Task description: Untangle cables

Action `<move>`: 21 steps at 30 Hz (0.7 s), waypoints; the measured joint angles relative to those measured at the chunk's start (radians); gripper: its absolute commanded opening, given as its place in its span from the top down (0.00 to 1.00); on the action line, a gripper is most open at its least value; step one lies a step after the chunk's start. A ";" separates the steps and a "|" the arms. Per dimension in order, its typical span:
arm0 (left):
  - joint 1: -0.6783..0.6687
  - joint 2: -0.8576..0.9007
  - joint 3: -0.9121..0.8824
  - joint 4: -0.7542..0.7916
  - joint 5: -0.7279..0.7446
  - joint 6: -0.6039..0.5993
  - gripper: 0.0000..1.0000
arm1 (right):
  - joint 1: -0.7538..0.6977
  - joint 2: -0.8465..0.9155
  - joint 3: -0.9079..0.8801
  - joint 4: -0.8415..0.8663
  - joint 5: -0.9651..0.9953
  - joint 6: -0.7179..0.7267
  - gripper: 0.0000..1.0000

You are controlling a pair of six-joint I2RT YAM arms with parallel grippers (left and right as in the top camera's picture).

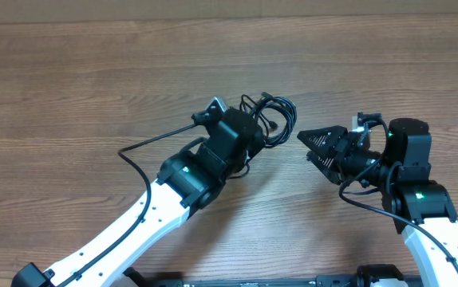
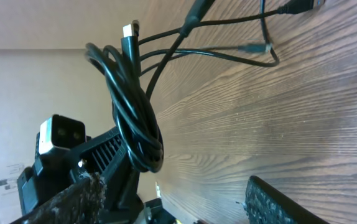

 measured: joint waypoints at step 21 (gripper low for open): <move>-0.164 0.000 0.000 0.067 -0.227 0.064 0.96 | 0.090 0.000 0.000 0.032 0.106 0.029 0.55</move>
